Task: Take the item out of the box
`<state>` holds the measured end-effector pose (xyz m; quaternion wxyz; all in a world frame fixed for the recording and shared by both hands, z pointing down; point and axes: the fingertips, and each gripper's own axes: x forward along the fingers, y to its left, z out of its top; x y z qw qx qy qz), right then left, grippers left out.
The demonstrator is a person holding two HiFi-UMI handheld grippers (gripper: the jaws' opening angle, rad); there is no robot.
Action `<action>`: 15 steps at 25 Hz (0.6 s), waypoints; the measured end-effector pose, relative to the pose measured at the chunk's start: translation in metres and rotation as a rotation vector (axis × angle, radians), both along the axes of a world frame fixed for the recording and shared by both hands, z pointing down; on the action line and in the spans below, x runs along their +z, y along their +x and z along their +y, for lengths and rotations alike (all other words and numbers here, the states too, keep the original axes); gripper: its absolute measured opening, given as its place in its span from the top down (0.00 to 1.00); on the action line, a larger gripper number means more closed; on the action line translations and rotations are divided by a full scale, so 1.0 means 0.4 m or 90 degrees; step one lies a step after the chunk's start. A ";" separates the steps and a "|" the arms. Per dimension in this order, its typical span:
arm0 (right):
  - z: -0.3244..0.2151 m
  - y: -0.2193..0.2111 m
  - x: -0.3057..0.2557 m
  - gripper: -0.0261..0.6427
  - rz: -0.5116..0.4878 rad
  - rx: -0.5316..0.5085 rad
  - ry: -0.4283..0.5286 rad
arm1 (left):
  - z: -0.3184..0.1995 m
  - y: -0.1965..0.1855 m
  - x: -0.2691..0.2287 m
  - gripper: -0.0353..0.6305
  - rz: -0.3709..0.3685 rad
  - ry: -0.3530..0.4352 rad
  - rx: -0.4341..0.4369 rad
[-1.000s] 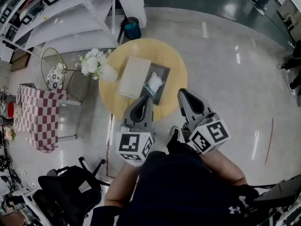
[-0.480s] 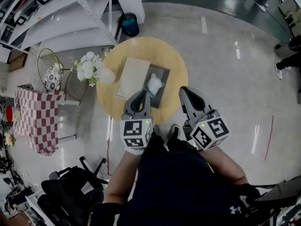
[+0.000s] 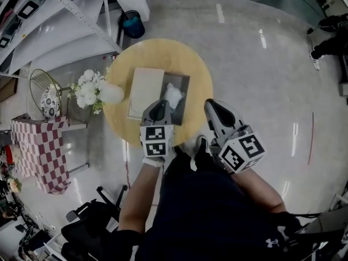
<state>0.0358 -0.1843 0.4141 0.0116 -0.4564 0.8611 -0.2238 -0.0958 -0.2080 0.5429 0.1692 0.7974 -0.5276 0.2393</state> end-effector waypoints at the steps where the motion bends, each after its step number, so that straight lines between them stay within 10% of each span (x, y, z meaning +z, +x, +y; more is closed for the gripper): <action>1: 0.001 0.002 0.007 0.94 0.000 0.004 -0.005 | -0.004 0.003 0.018 0.90 -0.004 -0.009 0.007; 15: -0.011 0.076 0.083 0.94 -0.015 0.074 -0.054 | -0.054 0.033 0.241 0.71 -0.103 -0.136 0.051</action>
